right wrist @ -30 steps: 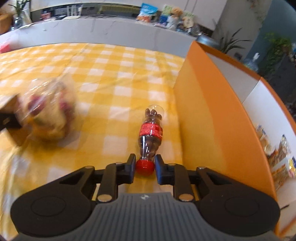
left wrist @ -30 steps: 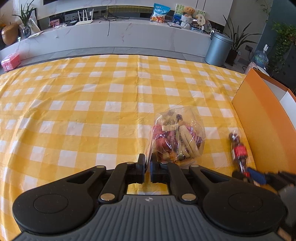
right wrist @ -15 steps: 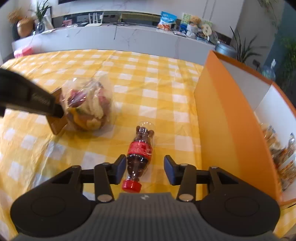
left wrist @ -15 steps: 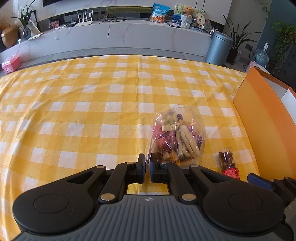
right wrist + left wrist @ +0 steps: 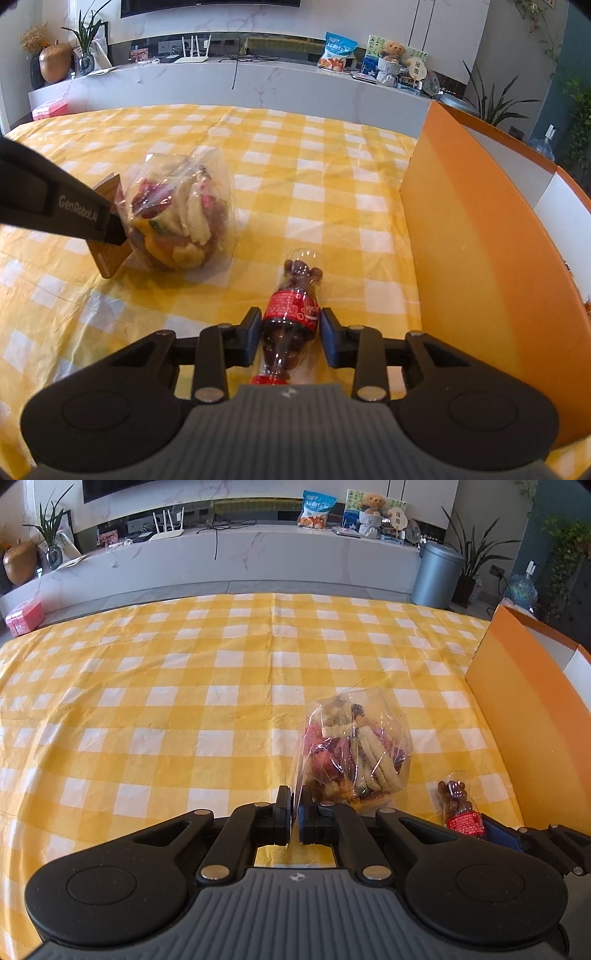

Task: Organize snacks
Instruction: 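Grasp the dried fruit bag by its tag with the left tool while the right tool grasps the cola bottle, then carry the fruit bag and cola bottle over the orange box with both tools, then open both tools to drop the fruit bag and cola bottle into the box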

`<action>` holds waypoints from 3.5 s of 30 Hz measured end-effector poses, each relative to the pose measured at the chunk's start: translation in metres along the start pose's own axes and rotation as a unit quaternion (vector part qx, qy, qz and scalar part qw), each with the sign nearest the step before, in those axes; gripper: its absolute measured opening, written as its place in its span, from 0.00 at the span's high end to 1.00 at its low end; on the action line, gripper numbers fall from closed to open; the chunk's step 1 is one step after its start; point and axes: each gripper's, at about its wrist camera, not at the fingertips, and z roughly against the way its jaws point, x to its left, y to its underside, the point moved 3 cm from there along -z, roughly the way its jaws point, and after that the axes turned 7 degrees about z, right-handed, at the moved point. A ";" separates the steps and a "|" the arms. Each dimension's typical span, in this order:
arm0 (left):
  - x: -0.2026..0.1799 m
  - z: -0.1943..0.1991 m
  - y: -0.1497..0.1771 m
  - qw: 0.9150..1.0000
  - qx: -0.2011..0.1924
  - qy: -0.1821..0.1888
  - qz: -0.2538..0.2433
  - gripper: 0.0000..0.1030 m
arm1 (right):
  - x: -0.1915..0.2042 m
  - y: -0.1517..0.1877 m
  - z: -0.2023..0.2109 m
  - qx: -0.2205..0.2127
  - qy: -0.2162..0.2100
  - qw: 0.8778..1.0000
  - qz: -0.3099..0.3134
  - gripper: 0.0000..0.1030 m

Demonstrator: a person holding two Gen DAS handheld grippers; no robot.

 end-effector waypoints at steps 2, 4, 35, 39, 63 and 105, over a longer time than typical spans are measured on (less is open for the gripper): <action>0.004 0.000 0.000 1.000 -0.007 0.021 0.006 0.96 | -0.002 -0.001 0.007 -0.013 0.001 1.000 -0.010 0.69; 0.012 -0.003 -0.001 0.999 0.000 0.040 0.030 0.96 | -0.003 -0.003 0.013 -0.025 0.007 1.000 -0.008 0.69; -0.004 0.054 -0.036 0.988 -0.057 0.116 0.084 0.99 | -0.048 -0.016 0.096 -0.167 -0.008 0.983 -0.071 0.69; -0.010 0.064 -0.043 0.985 -0.059 0.131 0.093 0.99 | -0.055 -0.015 0.106 -0.176 -0.007 0.981 -0.076 0.69; -0.124 0.081 -0.109 0.960 -0.094 0.252 0.073 0.99 | -0.256 -0.032 0.126 -0.130 0.030 0.975 -0.177 0.69; -0.206 0.026 -0.046 0.966 0.030 0.256 0.032 0.99 | -0.333 -0.033 0.046 -0.111 0.052 0.968 -0.217 0.59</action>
